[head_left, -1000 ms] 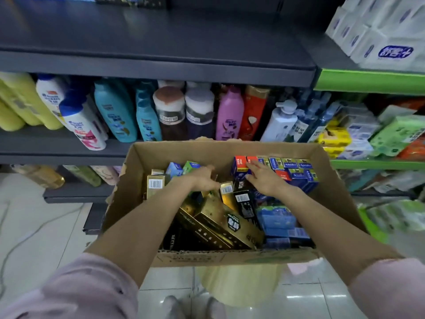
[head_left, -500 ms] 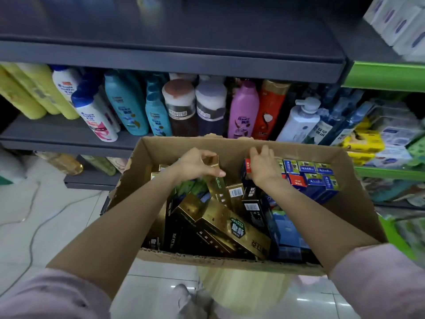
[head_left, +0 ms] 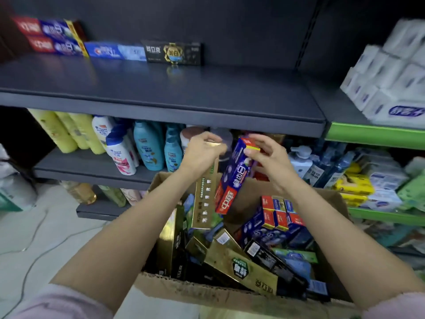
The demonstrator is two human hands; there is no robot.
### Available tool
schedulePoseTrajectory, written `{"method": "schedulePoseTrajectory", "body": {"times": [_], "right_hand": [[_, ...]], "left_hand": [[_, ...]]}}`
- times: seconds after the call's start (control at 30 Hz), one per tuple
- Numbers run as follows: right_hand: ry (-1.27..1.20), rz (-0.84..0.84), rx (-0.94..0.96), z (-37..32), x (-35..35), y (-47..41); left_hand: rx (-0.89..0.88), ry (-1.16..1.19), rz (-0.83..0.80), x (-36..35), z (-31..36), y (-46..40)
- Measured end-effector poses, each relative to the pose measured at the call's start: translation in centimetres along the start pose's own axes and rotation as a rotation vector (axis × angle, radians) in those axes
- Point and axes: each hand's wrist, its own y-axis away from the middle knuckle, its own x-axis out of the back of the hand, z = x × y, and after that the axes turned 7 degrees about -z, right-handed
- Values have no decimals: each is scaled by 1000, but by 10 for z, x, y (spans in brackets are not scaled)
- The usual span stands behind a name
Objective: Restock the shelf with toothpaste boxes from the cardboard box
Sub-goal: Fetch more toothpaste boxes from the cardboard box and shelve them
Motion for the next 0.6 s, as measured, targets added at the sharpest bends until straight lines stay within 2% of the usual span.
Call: {"method": "schedulePoseTrajectory", "body": {"times": [0.13,0.27,0.37,0.6], "right_hand": [[-99,37,3,-22,-19,0],[171,-38,130,-51,-44,0],[210,-27,229,-85,-69,-11],[75,50,300,-143,-144,-50]], "left_hand": [[-92,-98,-82,28,29,3],[-73,-238,-134,58,46,6],[-77,-192,-104,86,57,14],[41,-58,-256,177,78,18]]}}
